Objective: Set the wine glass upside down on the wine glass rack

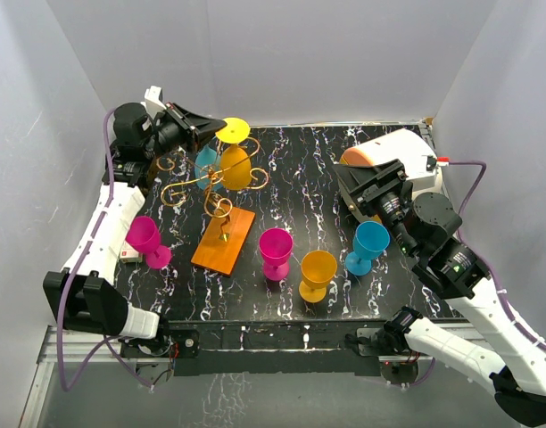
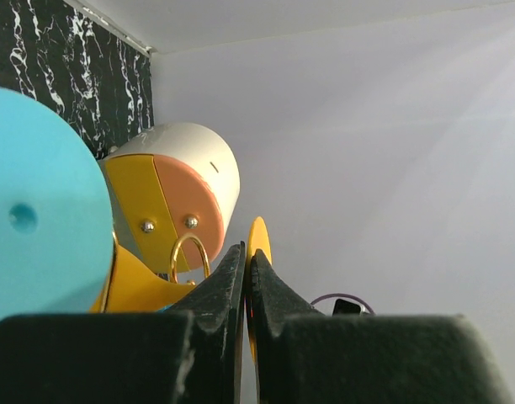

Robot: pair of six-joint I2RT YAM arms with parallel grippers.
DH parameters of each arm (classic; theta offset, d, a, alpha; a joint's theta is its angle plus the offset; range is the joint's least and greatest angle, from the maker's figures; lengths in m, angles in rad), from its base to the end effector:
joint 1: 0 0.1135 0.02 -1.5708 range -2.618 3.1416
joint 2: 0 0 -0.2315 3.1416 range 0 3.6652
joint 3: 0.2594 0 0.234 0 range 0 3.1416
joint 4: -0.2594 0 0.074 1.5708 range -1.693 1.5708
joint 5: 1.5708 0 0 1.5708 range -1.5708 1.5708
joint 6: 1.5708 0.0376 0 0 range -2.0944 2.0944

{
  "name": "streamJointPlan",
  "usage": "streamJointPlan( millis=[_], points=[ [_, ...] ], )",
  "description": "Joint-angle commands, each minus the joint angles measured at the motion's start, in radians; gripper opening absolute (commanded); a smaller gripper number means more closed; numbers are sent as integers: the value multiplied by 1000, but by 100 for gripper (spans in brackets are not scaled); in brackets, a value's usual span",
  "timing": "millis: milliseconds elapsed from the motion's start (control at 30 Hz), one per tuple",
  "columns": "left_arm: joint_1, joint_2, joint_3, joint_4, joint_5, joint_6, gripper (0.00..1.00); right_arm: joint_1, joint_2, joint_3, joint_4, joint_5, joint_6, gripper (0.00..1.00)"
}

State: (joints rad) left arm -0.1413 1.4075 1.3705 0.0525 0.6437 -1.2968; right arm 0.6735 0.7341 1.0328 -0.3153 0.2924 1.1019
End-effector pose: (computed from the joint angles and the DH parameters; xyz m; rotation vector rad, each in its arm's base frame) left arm 0.3084 -0.0667 0.3951 -0.4498 1.7526 -1.5764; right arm 0.1292 0.0892 0.3907 0.5992 1.6014 1.1336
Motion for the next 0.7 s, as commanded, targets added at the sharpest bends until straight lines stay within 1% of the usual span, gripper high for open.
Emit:
streamJointPlan(
  millis=[0, 433, 567, 667],
  points=[
    [-2, -79, 2, -40, 62, 38, 0, 3, -7, 23, 38, 3, 0, 56],
    [-23, -75, -9, 20, 129, 41, 0, 3, 2, 15, 47, -1, 0, 56],
    [-54, -59, 29, -53, 88, 114, 0, 2, -5, 4, 52, 2, 1, 56],
    [-72, -49, 32, -59, 62, 129, 0, 2, -14, -7, 60, 8, 1, 56]
  ],
)
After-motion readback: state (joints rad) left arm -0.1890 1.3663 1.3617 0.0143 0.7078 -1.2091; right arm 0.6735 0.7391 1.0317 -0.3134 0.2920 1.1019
